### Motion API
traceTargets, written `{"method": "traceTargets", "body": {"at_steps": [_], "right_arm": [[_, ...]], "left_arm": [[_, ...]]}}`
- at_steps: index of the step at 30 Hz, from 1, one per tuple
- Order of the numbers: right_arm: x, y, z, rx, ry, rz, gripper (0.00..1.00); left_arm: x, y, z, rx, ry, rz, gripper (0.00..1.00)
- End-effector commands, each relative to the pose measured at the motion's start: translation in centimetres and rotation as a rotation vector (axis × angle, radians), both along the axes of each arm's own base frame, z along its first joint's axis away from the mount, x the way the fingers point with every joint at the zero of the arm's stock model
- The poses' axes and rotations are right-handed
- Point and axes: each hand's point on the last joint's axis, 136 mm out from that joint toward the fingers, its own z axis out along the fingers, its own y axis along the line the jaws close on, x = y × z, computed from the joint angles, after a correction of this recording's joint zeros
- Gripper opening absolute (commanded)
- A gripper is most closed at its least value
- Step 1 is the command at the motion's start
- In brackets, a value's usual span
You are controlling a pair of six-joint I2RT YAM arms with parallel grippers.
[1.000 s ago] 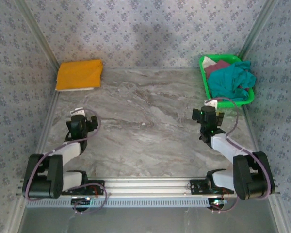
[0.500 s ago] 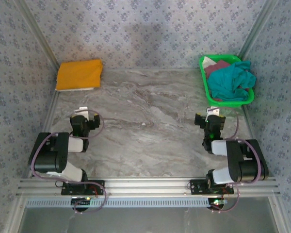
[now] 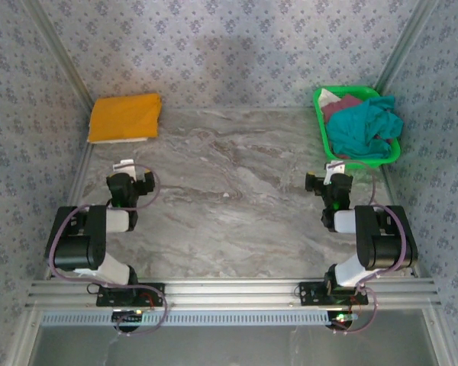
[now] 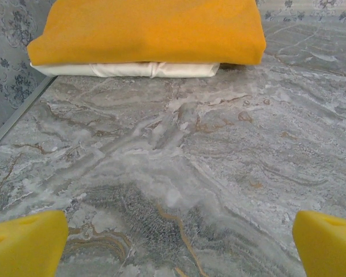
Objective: Fold and stack the t-shirts
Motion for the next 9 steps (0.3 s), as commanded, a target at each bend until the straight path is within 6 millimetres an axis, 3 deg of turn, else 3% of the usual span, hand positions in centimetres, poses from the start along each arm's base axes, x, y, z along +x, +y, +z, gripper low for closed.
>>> {"method": "traceTargets", "body": {"at_steps": [1, 9], "right_arm": [[0.44, 0.15, 0.36, 0.018, -0.009, 0.004, 1.0], [0.48, 0.13, 0.42, 0.023, -0.01, 0.008, 1.0]], "left_arm": [[0.37, -0.2, 0.18, -0.016, -0.004, -0.005, 1.0], [0.34, -0.17, 0.2, -0.02, -0.006, -0.007, 1.0]]}}
